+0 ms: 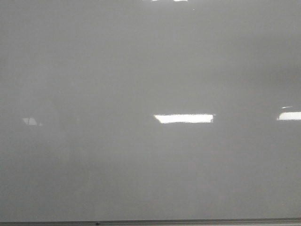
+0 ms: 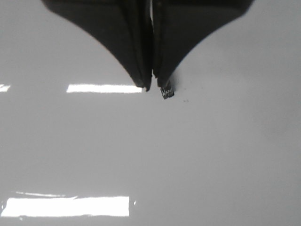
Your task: Write number 7 on whiteboard
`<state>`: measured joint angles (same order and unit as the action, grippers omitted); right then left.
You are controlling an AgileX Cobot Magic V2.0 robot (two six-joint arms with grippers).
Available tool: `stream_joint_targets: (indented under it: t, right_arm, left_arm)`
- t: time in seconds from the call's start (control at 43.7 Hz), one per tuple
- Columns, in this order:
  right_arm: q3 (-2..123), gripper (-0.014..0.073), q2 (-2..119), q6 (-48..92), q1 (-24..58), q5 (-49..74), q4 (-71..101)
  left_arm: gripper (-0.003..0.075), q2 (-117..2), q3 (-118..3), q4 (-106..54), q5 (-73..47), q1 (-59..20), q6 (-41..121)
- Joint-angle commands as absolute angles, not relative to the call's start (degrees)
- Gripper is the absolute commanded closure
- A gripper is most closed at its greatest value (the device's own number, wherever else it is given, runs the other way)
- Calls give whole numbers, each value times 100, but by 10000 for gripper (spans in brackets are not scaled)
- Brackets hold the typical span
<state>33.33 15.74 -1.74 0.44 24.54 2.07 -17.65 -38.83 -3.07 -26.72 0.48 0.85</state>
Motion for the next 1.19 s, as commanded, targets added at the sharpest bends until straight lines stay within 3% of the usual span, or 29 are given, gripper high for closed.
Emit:
stream_joint_targets:
  t: [0.0, 0.641, 0.778, 0.939, 1.007, 1.076, 1.167]
  right_arm:
    - [3756, 662, 2083, -174, 18, 2509, 128]
    - [3740, 631, 3608, 58, 297, 2998, 144]
    - [3740, 521, 3608, 250, 673, 3134, 139]
    - [3740, 253, 3608, 238, 711, 3133, 130]
    - [3740, 149, 3608, 239, 711, 3133, 130]
    - [3740, 81, 3608, 239, 711, 3126, 130]
    - [3740, 65, 3608, 239, 711, 3107, 130]
  left_arm:
    - [741, -2189, -4162, -365, -2560, 33, 34]
    - [722, -3232, -4005, -337, -3418, 33, 277]
    - [607, -3372, -4005, -352, -3491, -80, 386]
    - [360, -3627, -4005, -63, -3527, -177, 180]
    - [291, -3791, -4005, 108, -3496, -166, -85]
    - [257, -3972, -4005, 267, -3417, -166, -507]
    - [259, -4266, -4005, 333, -3077, -166, -836]
